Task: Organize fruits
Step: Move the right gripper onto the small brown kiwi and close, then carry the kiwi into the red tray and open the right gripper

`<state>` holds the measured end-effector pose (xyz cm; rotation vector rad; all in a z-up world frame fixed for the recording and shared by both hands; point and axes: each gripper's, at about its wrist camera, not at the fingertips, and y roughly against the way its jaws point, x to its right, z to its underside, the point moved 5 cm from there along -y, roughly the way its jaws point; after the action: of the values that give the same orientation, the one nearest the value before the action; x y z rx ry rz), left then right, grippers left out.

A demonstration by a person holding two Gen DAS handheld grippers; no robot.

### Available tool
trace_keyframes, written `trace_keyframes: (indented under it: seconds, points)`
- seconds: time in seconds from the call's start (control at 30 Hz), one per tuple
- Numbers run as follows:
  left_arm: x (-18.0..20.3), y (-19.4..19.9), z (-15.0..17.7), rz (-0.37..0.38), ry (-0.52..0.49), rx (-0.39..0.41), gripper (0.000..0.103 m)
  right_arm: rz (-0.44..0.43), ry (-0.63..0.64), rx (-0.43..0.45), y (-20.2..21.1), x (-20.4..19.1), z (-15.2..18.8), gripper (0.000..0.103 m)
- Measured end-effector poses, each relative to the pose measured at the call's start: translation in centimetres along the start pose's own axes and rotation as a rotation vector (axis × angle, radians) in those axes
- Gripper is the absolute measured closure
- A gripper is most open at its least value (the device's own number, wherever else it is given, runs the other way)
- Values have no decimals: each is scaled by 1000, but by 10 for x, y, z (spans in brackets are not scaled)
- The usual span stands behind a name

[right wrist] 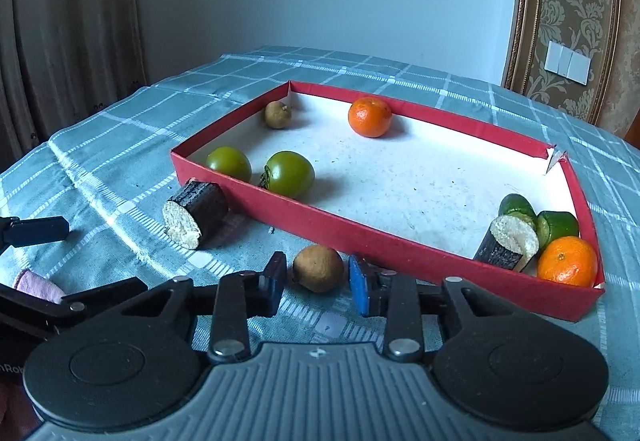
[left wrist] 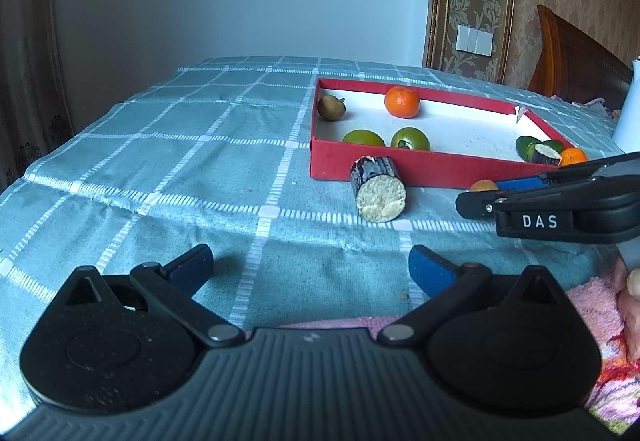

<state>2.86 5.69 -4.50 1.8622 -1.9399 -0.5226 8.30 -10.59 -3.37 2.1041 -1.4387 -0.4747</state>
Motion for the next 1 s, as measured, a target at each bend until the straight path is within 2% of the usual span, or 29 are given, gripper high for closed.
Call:
trace_keyframes:
  seconds: [0.07,0.37,0.6,0.73,1.0]
  points:
    - [0,0,0,0,0,0,0,2,-1,5,1,0,0,77]
    - [0,-1,1,-11,1,-4,0,-14,-43,70,31,11,-7,77]
    - [-1,0,1,-16,8,-1,0,70,-87,148,50,50,-33,77]
    - [-1,0,0,-20,10,-2,0,113,-88,131,42,67,-35,77]
    - [0,0,1,-26,6,-6,0,138,-102,84,17,81,-27,77]
